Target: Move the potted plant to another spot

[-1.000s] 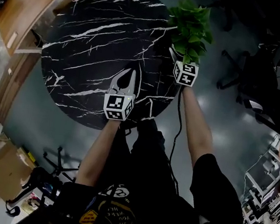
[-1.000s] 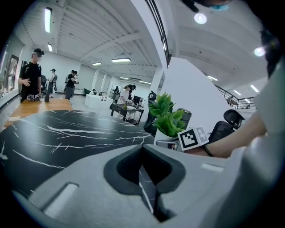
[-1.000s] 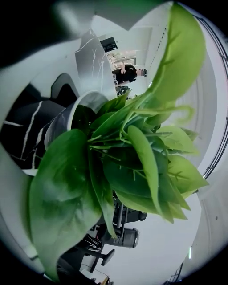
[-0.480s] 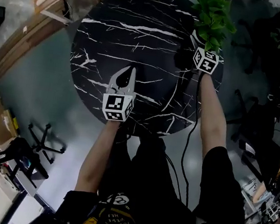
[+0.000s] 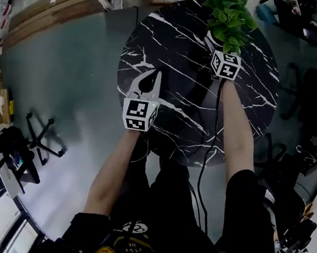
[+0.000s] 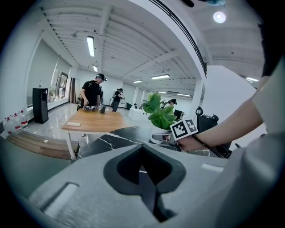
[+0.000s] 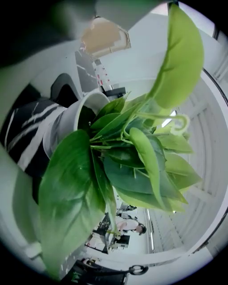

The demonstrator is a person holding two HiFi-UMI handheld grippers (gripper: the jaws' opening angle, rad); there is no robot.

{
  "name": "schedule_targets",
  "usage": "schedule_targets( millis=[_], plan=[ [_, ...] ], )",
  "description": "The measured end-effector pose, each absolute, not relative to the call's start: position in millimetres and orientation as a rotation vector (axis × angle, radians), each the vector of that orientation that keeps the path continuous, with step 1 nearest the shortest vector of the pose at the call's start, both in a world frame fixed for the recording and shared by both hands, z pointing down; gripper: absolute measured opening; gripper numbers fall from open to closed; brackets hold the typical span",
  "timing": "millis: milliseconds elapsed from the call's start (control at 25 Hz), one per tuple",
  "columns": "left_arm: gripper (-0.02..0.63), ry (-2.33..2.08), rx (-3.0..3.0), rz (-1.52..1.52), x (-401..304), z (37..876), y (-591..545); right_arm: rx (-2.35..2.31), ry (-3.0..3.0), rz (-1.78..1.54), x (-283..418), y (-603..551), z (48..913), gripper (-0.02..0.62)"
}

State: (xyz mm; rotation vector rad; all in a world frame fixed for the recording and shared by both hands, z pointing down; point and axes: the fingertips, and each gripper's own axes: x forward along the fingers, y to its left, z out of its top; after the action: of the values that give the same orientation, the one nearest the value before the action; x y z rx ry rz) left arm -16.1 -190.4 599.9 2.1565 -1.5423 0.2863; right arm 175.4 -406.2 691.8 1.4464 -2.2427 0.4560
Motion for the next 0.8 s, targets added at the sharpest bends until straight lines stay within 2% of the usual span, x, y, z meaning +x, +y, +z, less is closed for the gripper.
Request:
schedule_targets(
  millis=[200,360,600,800],
  plan=[
    [0.003,-1.571,2.12,0.283,-72.8,609.5,-181.8,1.26,-2.351,0.407,48.1,-364.6,695.0,0.479],
    [0.003,-1.591,2.108,0.31,-116.2,620.0,-176.4,1.165,-2.402,0.379,-23.1,-313.4,693.7,0.479],
    [0.003,-1.599,2.094,0.386,-161.5,638.3,-160.8,1.103,-2.392,0.378,-79.9,-232.0,694.5,0.479],
    [0.003,-1.559,2.097,0.371,-166.0,645.0,-136.0,1.077,-2.372,0.385,-88.5,-171.6,699.7,0.479]
  ],
)
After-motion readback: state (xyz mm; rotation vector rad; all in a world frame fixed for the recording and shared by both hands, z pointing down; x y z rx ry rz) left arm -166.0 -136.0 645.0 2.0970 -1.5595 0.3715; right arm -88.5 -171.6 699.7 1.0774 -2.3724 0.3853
